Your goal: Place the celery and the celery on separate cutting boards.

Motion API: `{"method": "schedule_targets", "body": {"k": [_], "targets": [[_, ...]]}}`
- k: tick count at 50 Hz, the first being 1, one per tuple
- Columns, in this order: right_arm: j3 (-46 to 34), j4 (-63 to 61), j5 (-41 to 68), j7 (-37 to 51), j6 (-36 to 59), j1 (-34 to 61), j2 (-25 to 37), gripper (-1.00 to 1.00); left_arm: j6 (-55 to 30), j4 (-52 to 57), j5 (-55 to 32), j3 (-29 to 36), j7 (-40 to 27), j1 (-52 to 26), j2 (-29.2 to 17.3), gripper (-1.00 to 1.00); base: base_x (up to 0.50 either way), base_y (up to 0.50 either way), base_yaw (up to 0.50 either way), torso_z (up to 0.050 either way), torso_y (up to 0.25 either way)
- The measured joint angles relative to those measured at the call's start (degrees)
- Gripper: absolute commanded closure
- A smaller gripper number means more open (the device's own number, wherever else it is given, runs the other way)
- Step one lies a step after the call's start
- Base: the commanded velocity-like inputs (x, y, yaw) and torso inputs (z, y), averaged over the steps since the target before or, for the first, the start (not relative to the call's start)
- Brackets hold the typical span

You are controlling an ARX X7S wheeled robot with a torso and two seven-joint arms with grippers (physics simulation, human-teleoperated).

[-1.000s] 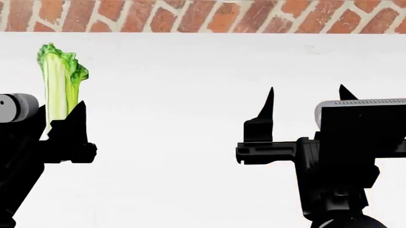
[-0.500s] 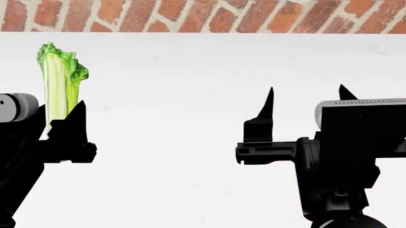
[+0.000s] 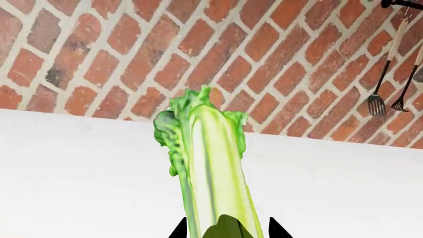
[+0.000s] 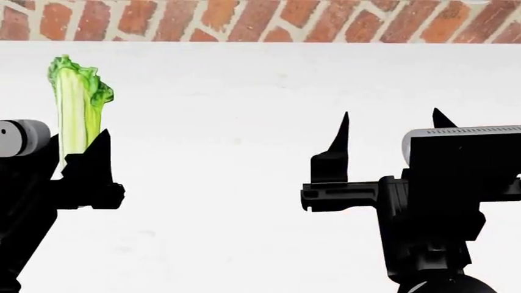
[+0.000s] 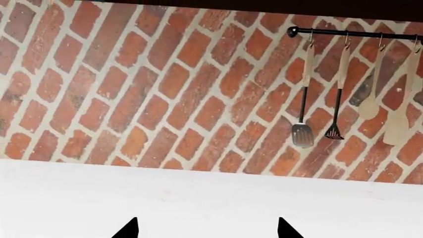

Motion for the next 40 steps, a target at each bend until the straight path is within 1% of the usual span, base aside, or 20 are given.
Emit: {"method": "schedule_targets", "body": {"k": [40], "targets": [[0.2, -0.3, 0.5, 0.3, -0.6, -0.2, 0.1, -1.00, 0.4, -0.1, -0.3, 0.4, -0.1, 0.1, -0.5, 1.00, 0.00, 0.50, 0.00, 0.000, 0.001]]}}
